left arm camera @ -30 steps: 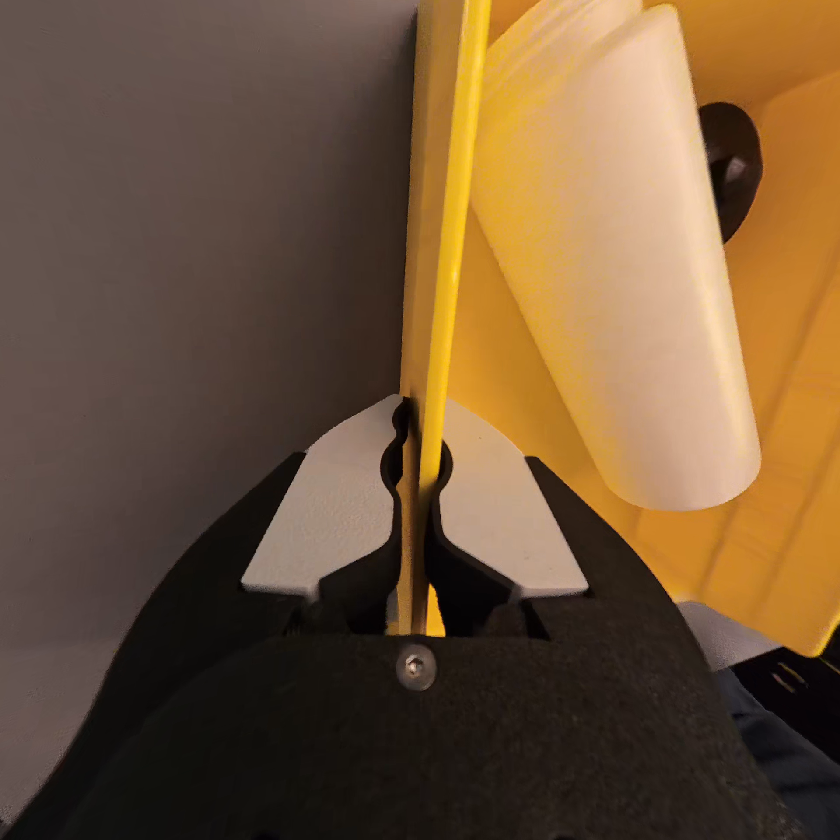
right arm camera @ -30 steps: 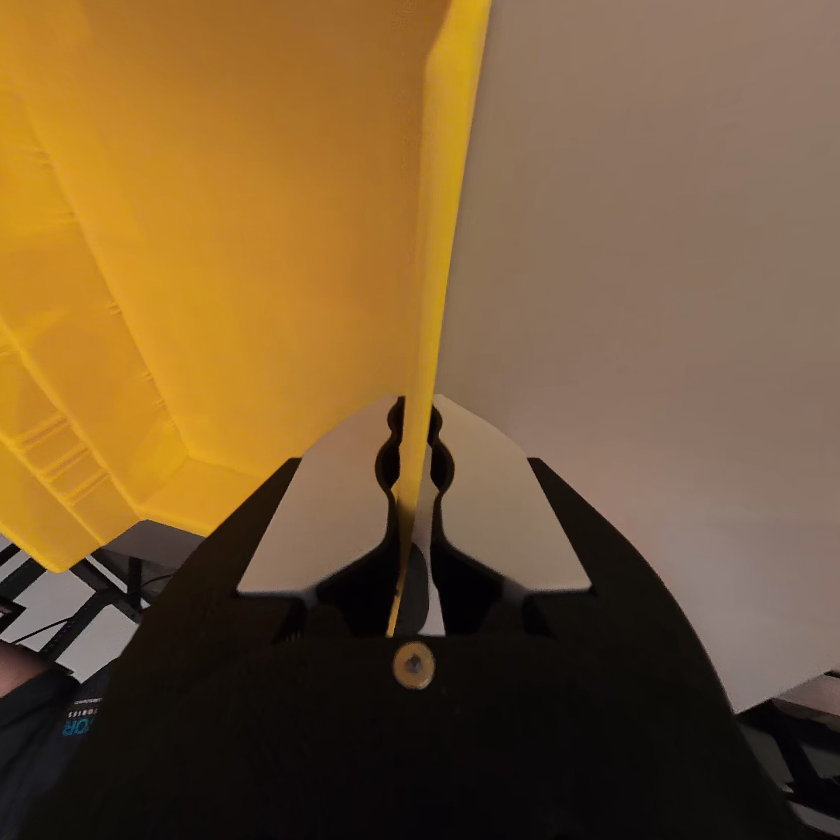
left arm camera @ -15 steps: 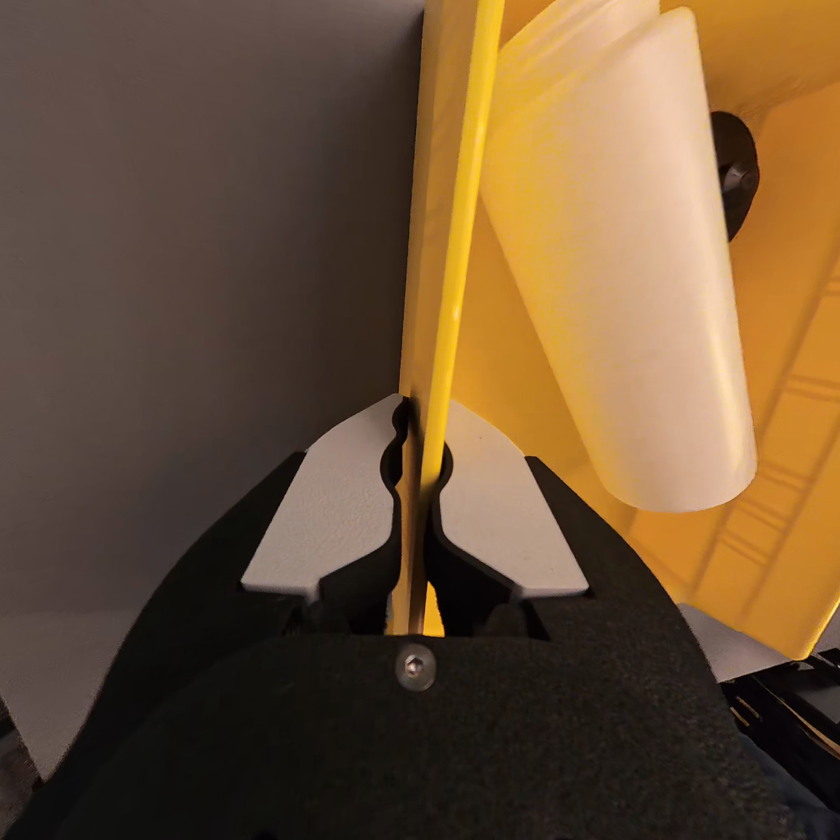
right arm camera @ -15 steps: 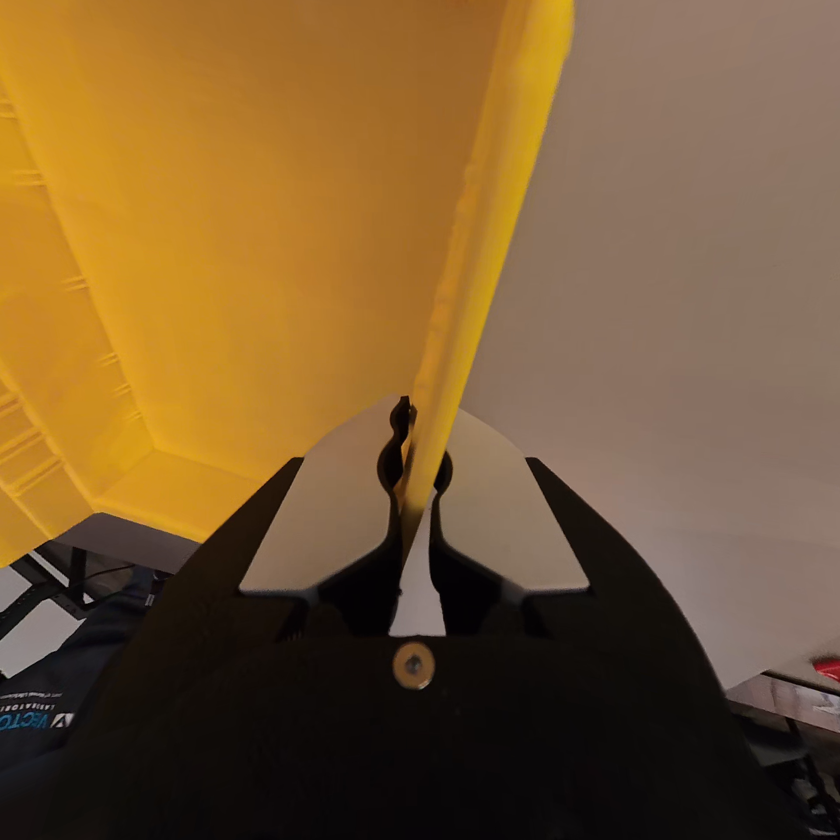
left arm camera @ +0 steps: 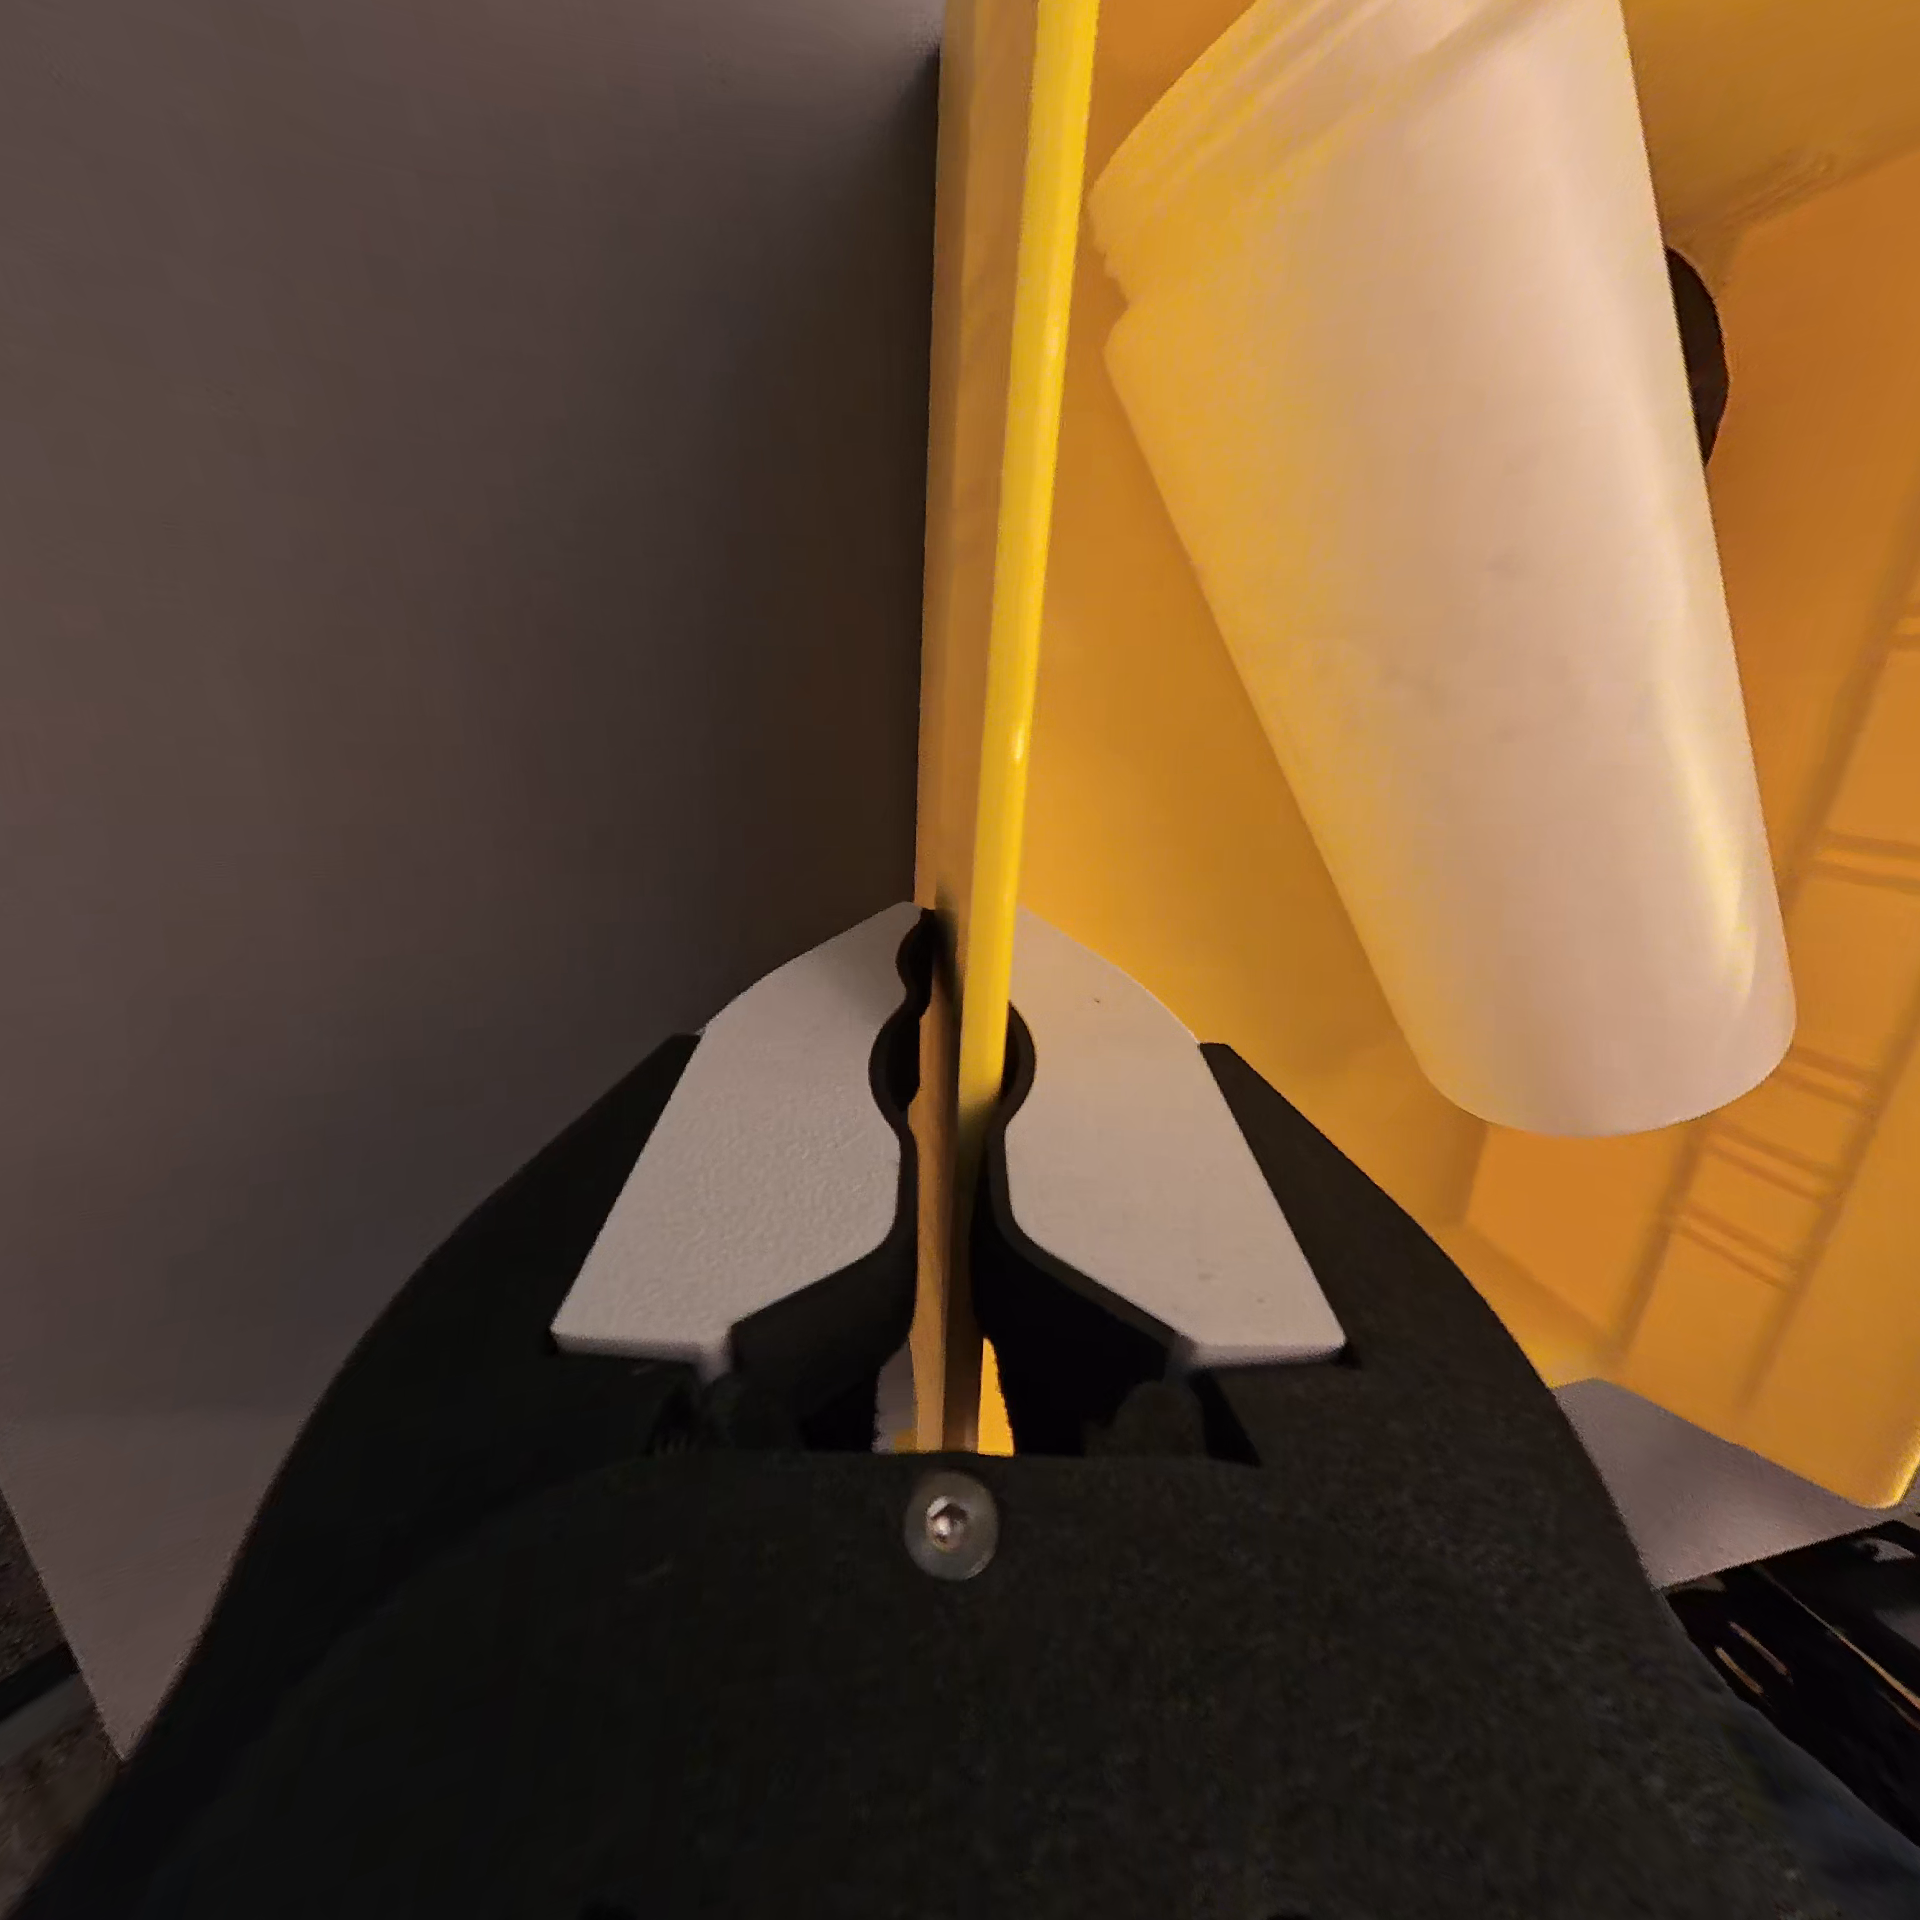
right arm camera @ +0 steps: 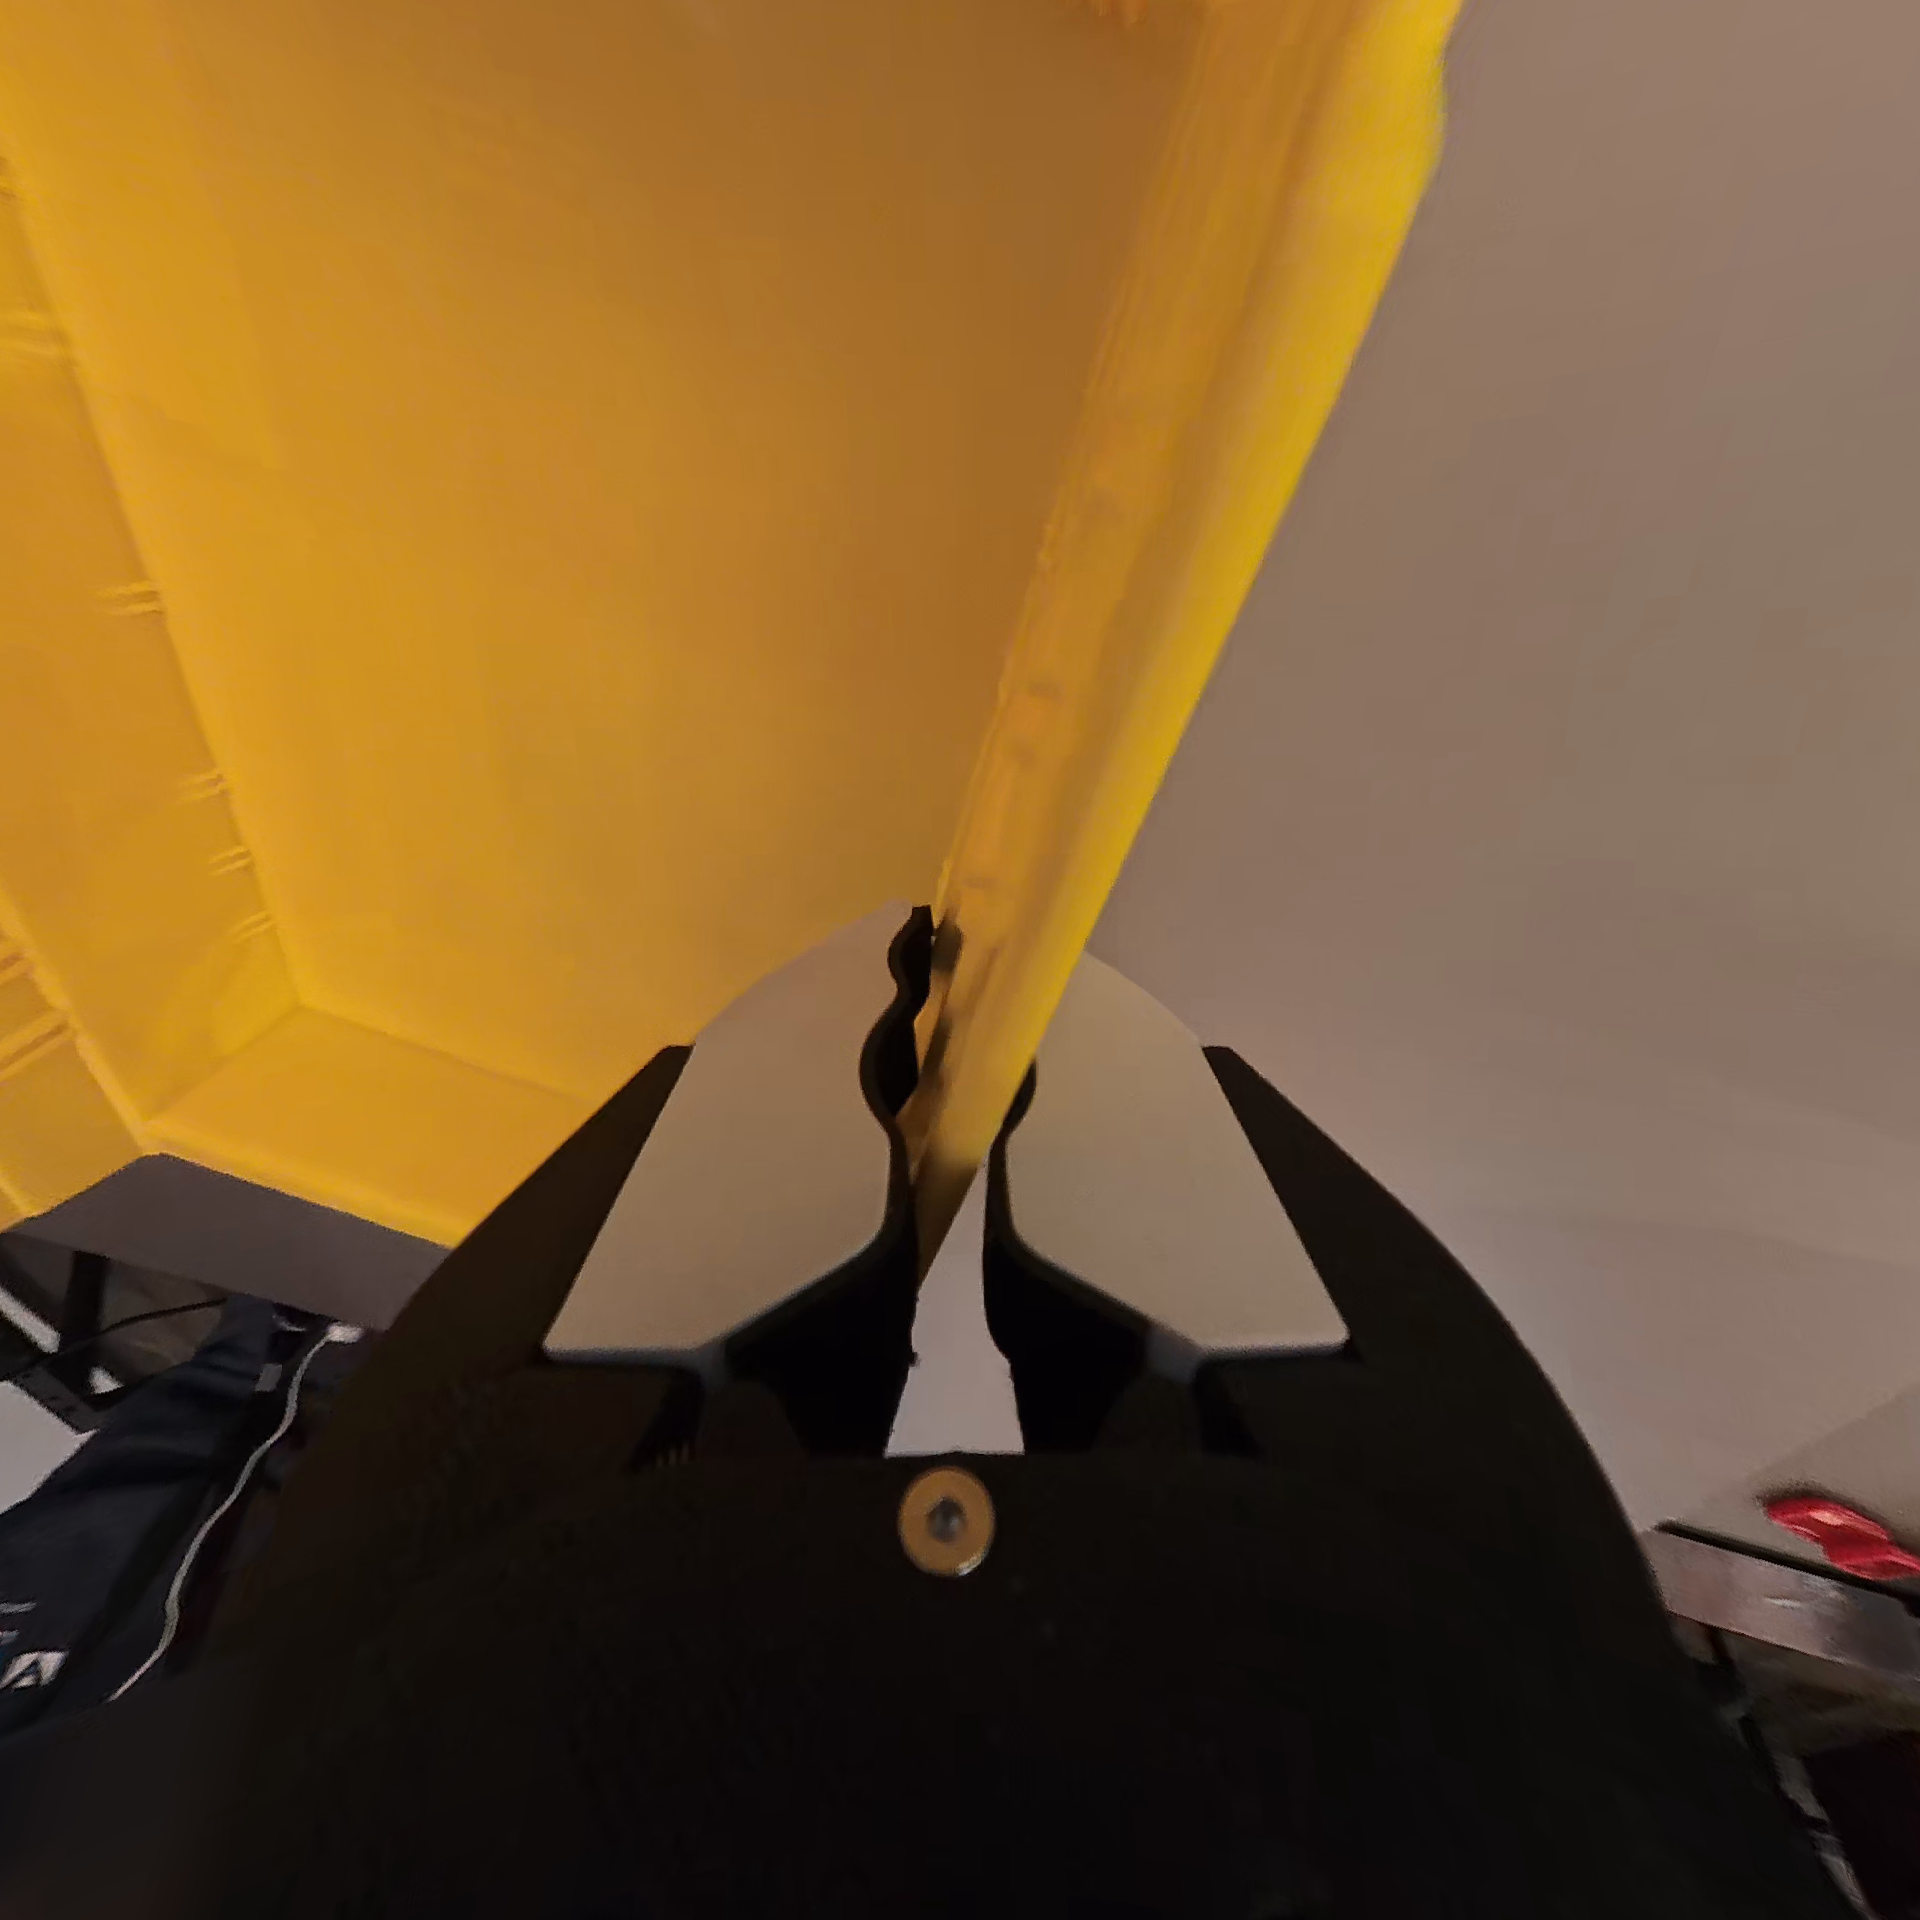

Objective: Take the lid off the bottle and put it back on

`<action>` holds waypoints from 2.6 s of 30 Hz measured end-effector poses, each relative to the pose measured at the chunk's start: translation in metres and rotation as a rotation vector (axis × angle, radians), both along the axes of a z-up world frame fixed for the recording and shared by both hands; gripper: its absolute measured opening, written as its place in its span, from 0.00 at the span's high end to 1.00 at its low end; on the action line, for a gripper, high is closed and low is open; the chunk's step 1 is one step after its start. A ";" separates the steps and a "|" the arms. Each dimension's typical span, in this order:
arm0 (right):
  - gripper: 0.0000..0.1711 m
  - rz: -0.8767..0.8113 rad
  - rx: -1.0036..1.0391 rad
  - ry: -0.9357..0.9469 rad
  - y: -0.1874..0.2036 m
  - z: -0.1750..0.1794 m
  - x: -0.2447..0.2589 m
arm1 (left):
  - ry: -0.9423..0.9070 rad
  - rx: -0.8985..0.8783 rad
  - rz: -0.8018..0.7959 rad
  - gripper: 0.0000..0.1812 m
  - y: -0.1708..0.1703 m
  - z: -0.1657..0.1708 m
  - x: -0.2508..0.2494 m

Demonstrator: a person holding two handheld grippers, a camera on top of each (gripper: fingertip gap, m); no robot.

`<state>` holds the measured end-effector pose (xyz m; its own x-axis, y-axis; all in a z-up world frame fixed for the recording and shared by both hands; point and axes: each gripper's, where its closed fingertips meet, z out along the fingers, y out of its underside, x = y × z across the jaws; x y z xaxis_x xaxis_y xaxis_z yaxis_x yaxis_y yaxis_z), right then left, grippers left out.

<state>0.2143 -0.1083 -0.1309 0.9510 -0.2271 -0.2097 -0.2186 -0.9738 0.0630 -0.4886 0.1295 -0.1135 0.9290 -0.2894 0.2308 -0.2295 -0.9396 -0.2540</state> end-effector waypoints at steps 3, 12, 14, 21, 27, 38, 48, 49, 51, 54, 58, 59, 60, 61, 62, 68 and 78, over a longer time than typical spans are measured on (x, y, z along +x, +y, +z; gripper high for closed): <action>0.95 0.023 0.010 -0.021 0.001 -0.001 0.000 | 0.007 0.020 -0.011 0.98 0.001 0.001 0.000; 0.95 0.092 0.018 -0.027 0.004 -0.001 0.005 | 0.046 0.266 -0.029 0.87 0.014 0.037 -0.011; 0.95 0.070 0.018 -0.025 0.004 0.000 0.005 | 0.032 0.330 -0.031 0.84 0.016 0.054 -0.011; 0.95 0.087 0.038 -0.045 0.002 0.000 0.015 | 0.068 0.451 -0.106 0.75 0.009 0.100 -0.011; 0.95 0.114 0.023 -0.037 -0.002 0.001 0.022 | 0.122 0.515 -0.193 0.72 -0.006 0.112 -0.002; 0.83 0.108 0.297 -0.170 0.007 0.055 0.042 | -0.129 0.354 -0.202 0.61 -0.036 0.093 0.058; 0.82 -0.059 1.423 -0.358 0.027 0.275 -0.015 | -0.063 0.048 -0.017 0.52 -0.006 0.028 0.107; 0.82 -0.044 1.459 -0.350 0.027 0.281 -0.024 | -0.029 0.022 0.012 0.50 -0.002 0.021 0.105; 0.82 -0.008 1.476 -0.339 0.028 0.282 -0.037 | -0.022 -0.004 0.058 0.49 0.007 0.015 0.107; 0.82 0.047 1.455 -0.303 0.035 0.271 -0.048 | -0.003 -0.037 0.101 0.50 0.017 0.009 0.110; 0.82 0.127 1.369 -0.208 0.047 0.246 -0.056 | 0.162 -0.079 0.087 0.50 0.022 -0.006 0.104; 0.82 0.147 1.341 -0.192 0.049 0.239 -0.057 | 0.187 -0.085 0.089 0.49 0.023 -0.009 0.103; 0.82 0.158 1.318 -0.185 0.050 0.234 -0.058 | 0.201 -0.093 0.098 0.48 0.024 -0.010 0.103; 0.82 0.163 1.304 -0.182 0.052 0.230 -0.058 | 0.209 -0.100 0.106 0.48 0.024 -0.011 0.102; 0.82 0.170 1.292 -0.178 0.054 0.227 -0.059 | 0.213 -0.108 0.110 0.48 0.024 -0.011 0.102; 0.82 0.236 1.259 -0.168 0.064 0.218 -0.074 | 0.168 -0.137 0.140 0.49 0.021 -0.010 0.099; 0.82 0.276 1.247 -0.187 0.065 0.215 -0.075 | 0.032 -0.067 0.093 0.51 0.018 0.019 0.100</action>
<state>0.1392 -0.0433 0.0837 0.9725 0.2327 0.0037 0.0912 -0.3665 -0.9259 -0.3890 0.1478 -0.0945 0.9583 -0.1866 0.2166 -0.1476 -0.9718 -0.1840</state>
